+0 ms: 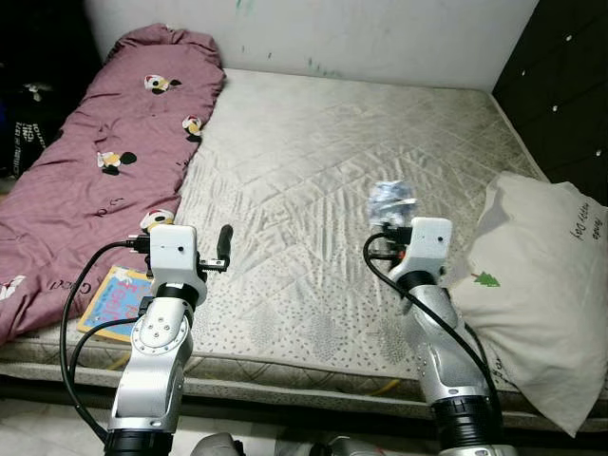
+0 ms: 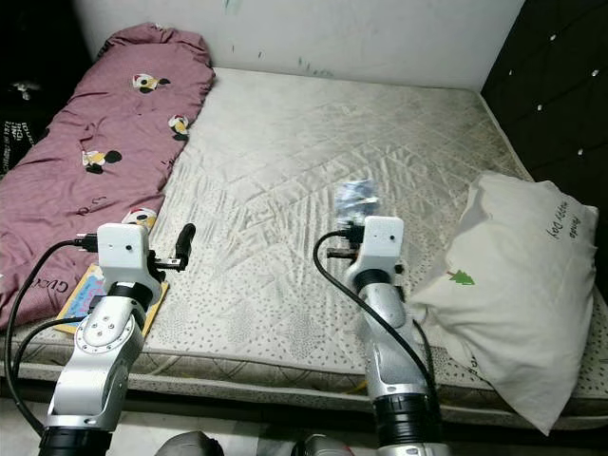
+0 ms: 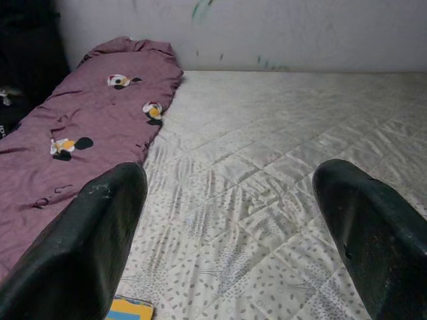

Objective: Clean up the room

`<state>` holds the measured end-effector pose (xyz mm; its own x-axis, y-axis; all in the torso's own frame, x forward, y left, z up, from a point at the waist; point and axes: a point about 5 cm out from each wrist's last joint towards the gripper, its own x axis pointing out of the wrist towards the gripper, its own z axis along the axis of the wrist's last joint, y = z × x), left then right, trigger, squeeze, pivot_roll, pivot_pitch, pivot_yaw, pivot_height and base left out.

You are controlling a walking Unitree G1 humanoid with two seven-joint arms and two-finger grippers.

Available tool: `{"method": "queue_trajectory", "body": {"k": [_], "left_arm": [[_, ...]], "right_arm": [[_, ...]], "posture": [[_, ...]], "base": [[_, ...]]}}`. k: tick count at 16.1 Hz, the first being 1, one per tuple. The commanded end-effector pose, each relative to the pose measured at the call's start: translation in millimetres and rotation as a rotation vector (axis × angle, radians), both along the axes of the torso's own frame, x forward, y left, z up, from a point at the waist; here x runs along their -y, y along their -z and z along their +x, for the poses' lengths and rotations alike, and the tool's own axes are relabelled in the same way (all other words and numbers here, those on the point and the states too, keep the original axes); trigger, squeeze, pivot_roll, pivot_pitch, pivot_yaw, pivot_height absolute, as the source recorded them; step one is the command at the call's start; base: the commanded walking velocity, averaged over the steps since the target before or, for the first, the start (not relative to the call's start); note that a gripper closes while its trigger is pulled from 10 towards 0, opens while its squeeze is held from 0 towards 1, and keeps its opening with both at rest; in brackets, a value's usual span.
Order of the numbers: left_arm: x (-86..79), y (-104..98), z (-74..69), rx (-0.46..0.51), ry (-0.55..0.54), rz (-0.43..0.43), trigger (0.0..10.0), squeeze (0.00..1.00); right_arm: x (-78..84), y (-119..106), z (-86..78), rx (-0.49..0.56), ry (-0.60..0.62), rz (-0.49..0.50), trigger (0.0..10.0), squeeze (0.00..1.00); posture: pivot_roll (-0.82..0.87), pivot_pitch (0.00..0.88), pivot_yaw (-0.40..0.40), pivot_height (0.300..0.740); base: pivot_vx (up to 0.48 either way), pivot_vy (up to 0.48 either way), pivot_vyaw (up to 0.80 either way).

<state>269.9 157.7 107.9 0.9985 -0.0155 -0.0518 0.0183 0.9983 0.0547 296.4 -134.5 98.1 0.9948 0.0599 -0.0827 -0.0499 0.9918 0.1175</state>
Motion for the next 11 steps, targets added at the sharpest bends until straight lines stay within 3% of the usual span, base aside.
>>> {"method": "queue_trajectory", "body": {"k": [1,2,4,6,9,11], "left_arm": [[0.1,0,0.8,-0.005,0.0,-0.002,10.0,0.0],[0.6,1,0.7,-0.008,0.006,-0.004,10.0,0.0],[2.8,1,1.0,-0.009,0.019,-0.01,10.0,0.0],[3.4,1,1.1,-0.008,0.022,-0.01,10.0,0.0],[4.2,1,1.1,-0.006,0.023,-0.015,10.0,0.0],[4.1,0,1.4,-0.003,0.023,-0.026,10.0,0.0]], "right_arm": [[5.8,-5,0.5,0.018,0.017,-0.004,10.0,0.0],[7.3,-1,1.0,-0.003,0.036,-0.007,10.0,0.0],[7.2,2,2.2,-0.007,0.054,-0.147,10.0,0.0],[3.3,6,1.1,-0.058,0.058,-0.059,10.0,0.0],[7.3,8,2.7,-0.066,0.088,-0.065,10.0,0.0],[4.4,6,2.7,-0.058,0.032,-0.061,10.0,0.0]], "posture": [[0.02,0.0,-0.064,0.74],[0.02,0.0,-0.064,0.74],[0.02,0.0,-0.064,0.74],[0.02,0.0,-0.064,0.74],[0.02,0.0,-0.067,0.74],[0.02,0.0,-0.068,0.74]], "base": [[0.0,0.0,0.0],[0.0,0.0,0.0],[0.0,0.48,0.0],[0.0,0.48,0.0],[0.0,0.48,0.0],[0.0,0.48,0.0]]}}
